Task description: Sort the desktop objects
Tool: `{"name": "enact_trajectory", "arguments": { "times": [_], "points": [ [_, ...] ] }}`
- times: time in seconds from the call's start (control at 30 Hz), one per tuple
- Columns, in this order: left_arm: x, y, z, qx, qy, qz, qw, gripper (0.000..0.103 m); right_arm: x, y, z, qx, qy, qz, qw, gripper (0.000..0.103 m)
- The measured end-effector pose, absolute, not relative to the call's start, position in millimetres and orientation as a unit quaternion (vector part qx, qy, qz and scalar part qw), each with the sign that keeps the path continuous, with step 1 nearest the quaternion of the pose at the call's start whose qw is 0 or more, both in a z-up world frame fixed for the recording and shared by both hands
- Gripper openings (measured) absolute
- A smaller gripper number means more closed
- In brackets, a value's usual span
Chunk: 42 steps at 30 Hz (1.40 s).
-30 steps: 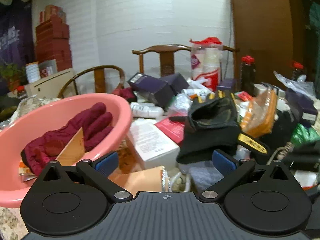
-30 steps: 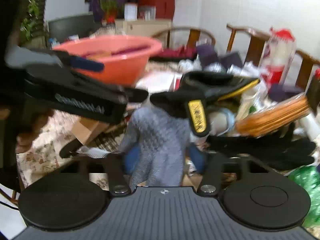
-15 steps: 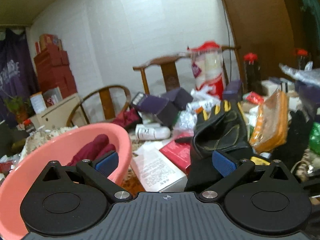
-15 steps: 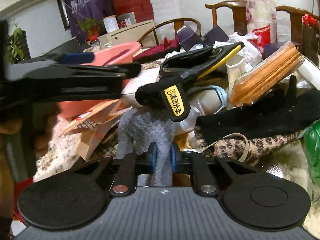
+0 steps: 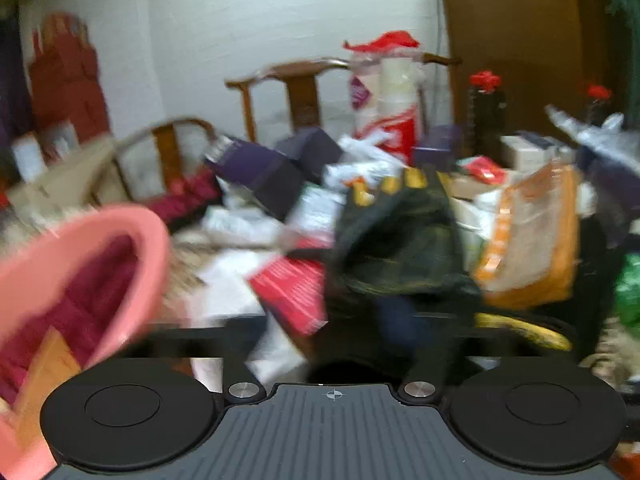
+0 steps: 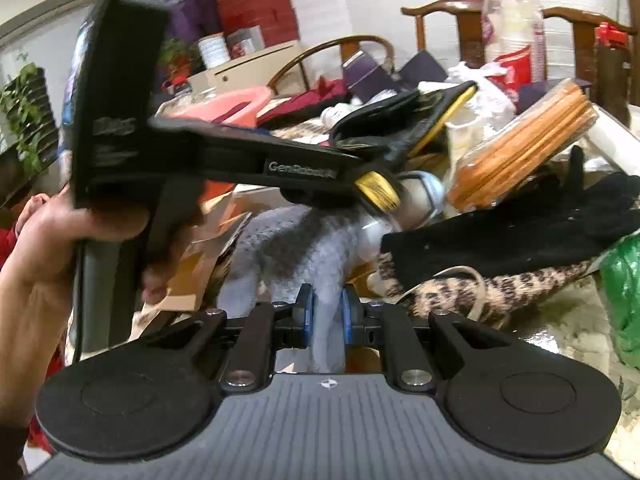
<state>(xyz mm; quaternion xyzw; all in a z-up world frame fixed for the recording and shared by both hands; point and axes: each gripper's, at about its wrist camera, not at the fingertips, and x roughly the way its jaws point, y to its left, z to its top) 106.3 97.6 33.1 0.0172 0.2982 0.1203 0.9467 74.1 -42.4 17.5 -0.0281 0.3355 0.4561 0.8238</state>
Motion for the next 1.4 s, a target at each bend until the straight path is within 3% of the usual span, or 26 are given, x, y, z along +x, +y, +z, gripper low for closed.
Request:
{"name": "enact_trajectory", "arguments": {
  "times": [0.03, 0.37, 0.4, 0.47, 0.53, 0.83, 0.9, 0.93, 0.97, 1.03, 1.1, 1.4],
  "points": [
    [106, 98, 32, 0.005, 0.302, 0.120, 0.946, 0.000, 75, -43, 18, -0.023, 0.337, 0.454, 0.824, 0.016],
    [63, 81, 70, 0.020, 0.211, 0.123, 0.970, 0.000, 85, -68, 35, 0.072, 0.336, 0.467, 0.815, 0.016],
    [64, 79, 73, 0.025, 0.221, 0.113, 0.968, 0.024, 87, -71, 38, 0.083, 0.338, 0.473, 0.809, 0.016],
    [71, 81, 72, 0.015, 0.238, 0.110, 0.965, 0.096, 92, -74, 42, 0.093, 0.338, 0.477, 0.806, 0.016],
    [80, 84, 71, 0.009, 0.228, 0.123, 0.966, 0.103, 93, -72, 43, 0.089, 0.339, 0.477, 0.806, 0.016],
    [138, 56, 46, 0.173, 0.280, 0.144, 0.933, 0.103, 90, -66, 37, 0.070, 0.346, 0.474, 0.806, 0.016],
    [152, 54, 34, 0.198, 0.288, 0.163, 0.923, 0.096, 91, -67, 36, 0.070, 0.347, 0.474, 0.806, 0.016],
    [155, 56, 30, 0.185, 0.292, 0.162, 0.925, 0.083, 91, -67, 36, 0.069, 0.347, 0.474, 0.806, 0.016],
    [155, 60, 30, 0.158, 0.296, 0.155, 0.929, 0.048, 91, -67, 36, 0.067, 0.346, 0.472, 0.808, 0.016],
    [154, 70, 30, 0.112, 0.305, 0.160, 0.932, 0.007, 91, -66, 36, 0.063, 0.343, 0.470, 0.811, 0.016],
    [144, 79, 34, 0.097, 0.286, 0.167, 0.939, 0.003, 91, -66, 35, 0.063, 0.345, 0.469, 0.811, 0.016],
    [99, 100, 52, 0.021, 0.263, 0.152, 0.953, 0.000, 91, -68, 37, 0.073, 0.344, 0.473, 0.807, 0.016]
  ]
}}
